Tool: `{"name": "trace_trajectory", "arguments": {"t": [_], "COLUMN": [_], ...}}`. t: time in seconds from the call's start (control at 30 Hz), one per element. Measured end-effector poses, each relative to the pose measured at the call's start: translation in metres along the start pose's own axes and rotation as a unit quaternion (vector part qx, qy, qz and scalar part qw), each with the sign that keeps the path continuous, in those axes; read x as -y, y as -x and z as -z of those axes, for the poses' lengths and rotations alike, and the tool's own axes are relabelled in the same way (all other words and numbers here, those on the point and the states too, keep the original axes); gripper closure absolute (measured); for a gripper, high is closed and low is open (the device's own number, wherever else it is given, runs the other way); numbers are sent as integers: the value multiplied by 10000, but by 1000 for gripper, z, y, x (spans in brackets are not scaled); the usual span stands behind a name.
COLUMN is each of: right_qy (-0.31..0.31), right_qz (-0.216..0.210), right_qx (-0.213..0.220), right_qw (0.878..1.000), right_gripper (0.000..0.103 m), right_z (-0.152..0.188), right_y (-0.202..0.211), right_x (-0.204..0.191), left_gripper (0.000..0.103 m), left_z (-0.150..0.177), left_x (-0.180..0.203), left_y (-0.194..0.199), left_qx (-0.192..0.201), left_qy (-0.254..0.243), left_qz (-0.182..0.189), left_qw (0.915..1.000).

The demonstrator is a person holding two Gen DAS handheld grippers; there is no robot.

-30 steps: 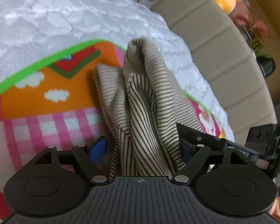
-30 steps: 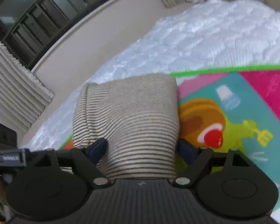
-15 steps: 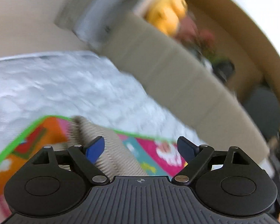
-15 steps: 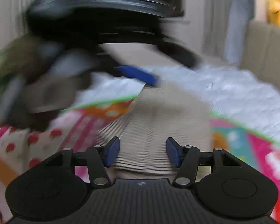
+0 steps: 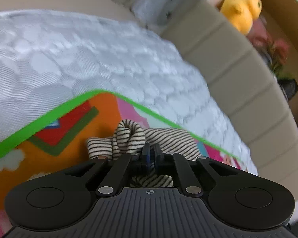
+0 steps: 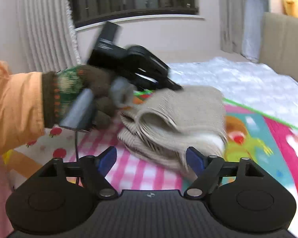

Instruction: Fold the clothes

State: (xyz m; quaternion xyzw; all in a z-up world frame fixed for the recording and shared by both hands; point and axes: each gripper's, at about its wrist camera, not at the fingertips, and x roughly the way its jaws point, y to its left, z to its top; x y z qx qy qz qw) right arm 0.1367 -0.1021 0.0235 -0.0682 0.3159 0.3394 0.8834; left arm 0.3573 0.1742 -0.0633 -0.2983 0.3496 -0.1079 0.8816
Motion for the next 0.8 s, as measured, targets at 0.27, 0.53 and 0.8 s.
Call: {"name": "trace_trajectory", "arguments": {"t": [0.27, 0.53, 0.8], "right_qy": [-709, -1000, -791], "right_qz": [902, 1415, 1751], "right_qx": [408, 1077, 1261], "right_qw": [9926, 9790, 9732], "right_gripper": [0, 0, 0], "right_z": [38, 64, 88], "right_y": [59, 100, 102], "right_x": [12, 11, 3], "left_gripper": [6, 0, 0], "left_z": [57, 167, 239], "left_x": [85, 129, 141], "left_y": [114, 178, 175], "left_qx": [838, 1261, 1121], "left_qy": [-845, -701, -1605], "left_qz": [-905, -1770, -2471], "left_qw": [9888, 9736, 9490]}}
